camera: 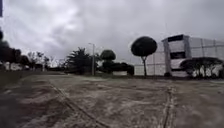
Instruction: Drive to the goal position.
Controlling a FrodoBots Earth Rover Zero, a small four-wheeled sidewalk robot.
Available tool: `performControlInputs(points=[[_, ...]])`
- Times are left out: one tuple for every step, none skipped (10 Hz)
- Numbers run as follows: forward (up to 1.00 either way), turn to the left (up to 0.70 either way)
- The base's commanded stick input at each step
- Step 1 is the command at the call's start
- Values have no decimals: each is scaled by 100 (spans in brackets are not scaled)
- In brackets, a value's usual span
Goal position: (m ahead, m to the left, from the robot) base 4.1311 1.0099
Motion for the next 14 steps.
performControlInputs(points=[[70, 0], [70, 0], [70, 0], [70, 0], [70, 0], [70, 0], [70, 0], [70, 0], [70, 0], [70, 0], [70, 0], [70, 0], [70, 0], [70, 0]])
